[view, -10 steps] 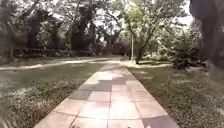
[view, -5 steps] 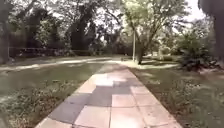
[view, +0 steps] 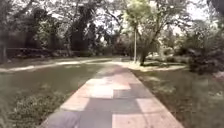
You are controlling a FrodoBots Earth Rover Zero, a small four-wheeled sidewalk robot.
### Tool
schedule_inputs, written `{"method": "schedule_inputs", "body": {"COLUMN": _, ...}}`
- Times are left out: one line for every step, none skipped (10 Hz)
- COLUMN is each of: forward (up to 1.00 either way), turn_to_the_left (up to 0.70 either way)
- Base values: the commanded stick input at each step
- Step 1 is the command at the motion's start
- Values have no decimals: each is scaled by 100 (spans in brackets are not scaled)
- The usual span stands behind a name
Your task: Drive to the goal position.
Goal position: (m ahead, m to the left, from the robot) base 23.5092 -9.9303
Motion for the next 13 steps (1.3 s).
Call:
{"method": "schedule_inputs", "body": {"forward": 12, "turn_to_the_left": 0}}
{"method": "schedule_inputs", "body": {"forward": 0, "turn_to_the_left": 0}}
{"method": "schedule_inputs", "body": {"forward": 0, "turn_to_the_left": 0}}
{"method": "schedule_inputs", "body": {"forward": 0, "turn_to_the_left": 0}}
{"method": "schedule_inputs", "body": {"forward": 0, "turn_to_the_left": 0}}
{"method": "schedule_inputs", "body": {"forward": 0, "turn_to_the_left": 0}}
{"method": "schedule_inputs", "body": {"forward": 0, "turn_to_the_left": 0}}
{"method": "schedule_inputs", "body": {"forward": 0, "turn_to_the_left": 0}}
{"method": "schedule_inputs", "body": {"forward": 0, "turn_to_the_left": 0}}
{"method": "schedule_inputs", "body": {"forward": 0, "turn_to_the_left": 0}}
{"method": "schedule_inputs", "body": {"forward": 100, "turn_to_the_left": 0}}
{"method": "schedule_inputs", "body": {"forward": 100, "turn_to_the_left": 0}}
{"method": "schedule_inputs", "body": {"forward": 100, "turn_to_the_left": 0}}
